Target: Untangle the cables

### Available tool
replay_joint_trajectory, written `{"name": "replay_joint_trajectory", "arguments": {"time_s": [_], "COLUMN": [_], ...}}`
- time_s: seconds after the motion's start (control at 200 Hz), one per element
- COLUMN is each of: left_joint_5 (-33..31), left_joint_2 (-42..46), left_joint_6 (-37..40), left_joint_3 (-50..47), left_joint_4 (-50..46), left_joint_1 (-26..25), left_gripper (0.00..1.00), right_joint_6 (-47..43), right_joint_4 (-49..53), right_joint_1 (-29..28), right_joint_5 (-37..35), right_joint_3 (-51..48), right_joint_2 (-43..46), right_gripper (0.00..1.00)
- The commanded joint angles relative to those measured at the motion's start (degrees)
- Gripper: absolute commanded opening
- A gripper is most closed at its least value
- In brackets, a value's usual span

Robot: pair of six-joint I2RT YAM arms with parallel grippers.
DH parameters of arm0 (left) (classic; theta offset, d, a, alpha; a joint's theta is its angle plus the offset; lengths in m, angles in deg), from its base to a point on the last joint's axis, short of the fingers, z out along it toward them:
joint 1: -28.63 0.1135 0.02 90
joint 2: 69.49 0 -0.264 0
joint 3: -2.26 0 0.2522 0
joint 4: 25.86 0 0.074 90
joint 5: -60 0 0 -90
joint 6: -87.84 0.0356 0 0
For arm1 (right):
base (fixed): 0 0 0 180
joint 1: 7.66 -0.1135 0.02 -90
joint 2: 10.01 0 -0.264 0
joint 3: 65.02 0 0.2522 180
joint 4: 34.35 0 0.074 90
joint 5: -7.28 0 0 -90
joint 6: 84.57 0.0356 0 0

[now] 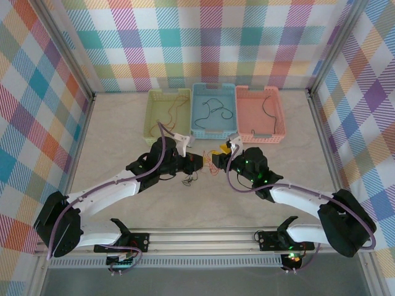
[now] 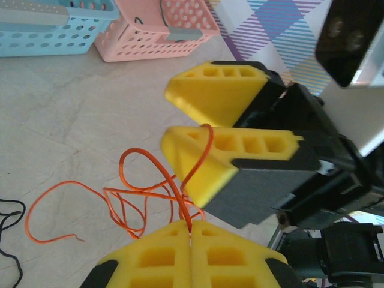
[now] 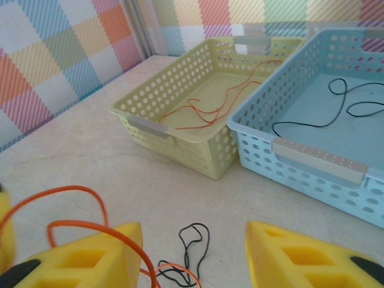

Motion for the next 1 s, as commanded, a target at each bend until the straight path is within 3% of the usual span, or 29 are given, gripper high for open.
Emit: {"name": "replay_joint_trajectory", "arguments": {"time_s": [0.0, 0.545, 0.995], "left_joint_5": [1.80, -1.29, -9.95], "left_joint_2": [-0.04, 3.09, 9.90], "left_joint_6": [1.62, 2.78, 2.67], "left_joint_3": [1.86, 0.65, -2.45], "left_joint_4": [1.68, 1.41, 0.76], "left_joint_1": [-0.97, -1.41, -1.37], "left_gripper": [0.00, 0.00, 0.00], "right_joint_6": [0.03, 1.59, 7.08], "right_joint_4": [0.91, 10.87, 18.75], "right_joint_1": [-0.34, 1.30, 5.82], "right_joint_5": [-4.87, -22.76, -29.35], "right_joint_3": [0.68, 2.36, 3.66], "right_joint_2": [-0.38, 0.39, 0.16], "right_gripper": [0.48, 0.42, 0.37]}}
